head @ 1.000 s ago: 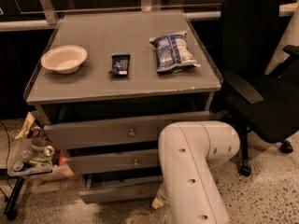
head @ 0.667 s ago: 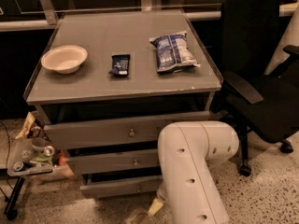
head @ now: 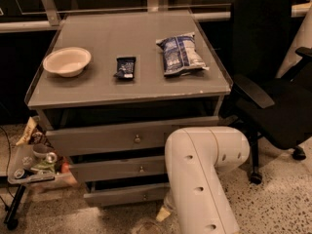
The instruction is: Close bottom drawer
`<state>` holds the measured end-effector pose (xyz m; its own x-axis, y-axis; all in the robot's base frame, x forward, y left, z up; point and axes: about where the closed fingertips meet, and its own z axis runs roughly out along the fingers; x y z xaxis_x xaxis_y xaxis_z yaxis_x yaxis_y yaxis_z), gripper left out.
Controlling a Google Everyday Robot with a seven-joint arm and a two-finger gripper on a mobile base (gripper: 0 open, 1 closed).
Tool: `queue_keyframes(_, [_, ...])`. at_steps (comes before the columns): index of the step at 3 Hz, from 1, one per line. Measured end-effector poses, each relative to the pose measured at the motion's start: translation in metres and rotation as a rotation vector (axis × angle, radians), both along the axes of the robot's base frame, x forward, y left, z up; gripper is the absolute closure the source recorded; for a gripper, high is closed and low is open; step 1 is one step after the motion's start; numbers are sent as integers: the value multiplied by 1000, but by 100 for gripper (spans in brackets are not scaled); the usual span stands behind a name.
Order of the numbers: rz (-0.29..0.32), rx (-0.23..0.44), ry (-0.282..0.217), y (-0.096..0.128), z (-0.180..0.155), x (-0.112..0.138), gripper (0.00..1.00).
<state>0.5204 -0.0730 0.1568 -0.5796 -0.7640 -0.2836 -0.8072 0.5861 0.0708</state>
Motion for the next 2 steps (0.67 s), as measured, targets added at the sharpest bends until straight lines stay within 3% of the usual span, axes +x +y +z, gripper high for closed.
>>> queue_keyframes(2, [0,0,0,0,0,0,65])
